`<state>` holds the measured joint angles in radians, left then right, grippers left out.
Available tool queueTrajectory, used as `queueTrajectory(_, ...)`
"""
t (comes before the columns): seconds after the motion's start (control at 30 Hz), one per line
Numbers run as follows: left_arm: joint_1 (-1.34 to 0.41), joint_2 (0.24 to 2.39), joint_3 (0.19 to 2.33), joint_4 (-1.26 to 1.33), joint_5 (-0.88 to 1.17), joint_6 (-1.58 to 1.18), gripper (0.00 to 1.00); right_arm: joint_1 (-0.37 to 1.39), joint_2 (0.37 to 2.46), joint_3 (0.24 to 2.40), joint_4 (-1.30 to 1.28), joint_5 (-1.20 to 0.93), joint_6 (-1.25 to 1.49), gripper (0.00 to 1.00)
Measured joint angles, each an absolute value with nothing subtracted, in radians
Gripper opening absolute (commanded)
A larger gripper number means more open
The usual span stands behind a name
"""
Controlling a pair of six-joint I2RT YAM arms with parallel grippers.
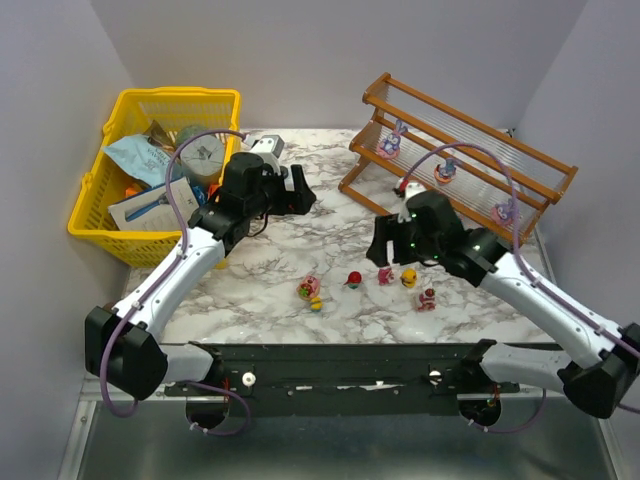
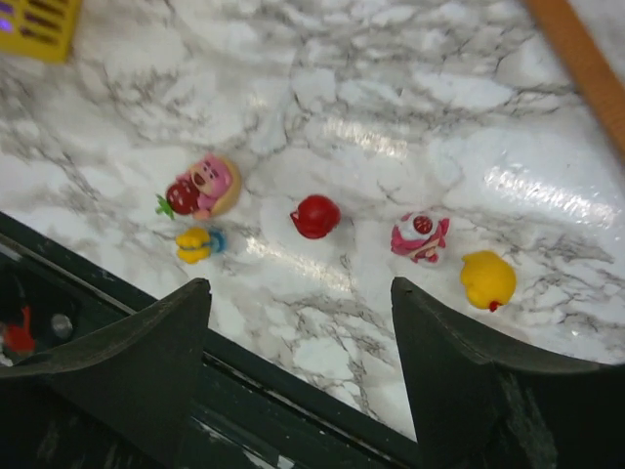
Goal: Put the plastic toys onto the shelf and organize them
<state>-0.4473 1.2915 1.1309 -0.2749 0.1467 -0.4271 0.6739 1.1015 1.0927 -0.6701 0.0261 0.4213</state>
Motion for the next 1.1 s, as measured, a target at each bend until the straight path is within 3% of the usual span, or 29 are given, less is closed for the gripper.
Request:
queueTrajectory(0.13, -0.447, 1.277, 1.131, -0.282, 0.109, -0.432, 0.99, 0.755, 1.203, 1.034, -0.646, 0.086, 0.441, 0.6)
queueTrajectory(0.23, -0.447, 1.275, 1.131, -0.283, 0.097, -0.432, 0.99, 0.755, 1.259, 0.985, -0.634, 0.122, 0.445, 0.57)
queueTrajectory(0.5, -0.447, 1.275, 1.127, -0.287, 0.091, -0.431, 0.99, 0.754, 1.37, 0.963, -0.599, 0.173, 0.385, 0.62)
queueTrajectory(0.63, -0.447, 1.275, 1.119, -0.287, 0.091, -0.431, 0.99, 0.751, 1.422, 0.963, -0.577, 0.192, 0.346, 0.75)
queueTrajectory(0.73, -0.447, 1.275, 1.118, -0.287, 0.091, -0.431, 0.99, 0.749, 1.455, 0.963, -0.57, 0.216, 0.329, 0.78)
queueTrajectory(0.9, -0.447, 1.275, 1.118, -0.287, 0.091, -0.431, 0.99, 0.735, 1.481, 0.963, -0.553, 0.234, 0.302, 0.76)
queueTrajectory(1.1, -0.447, 1.275, 1.118, -0.287, 0.091, -0.431, 0.99, 0.717, 1.514, 0.963, -0.518, 0.233, 0.275, 0.63)
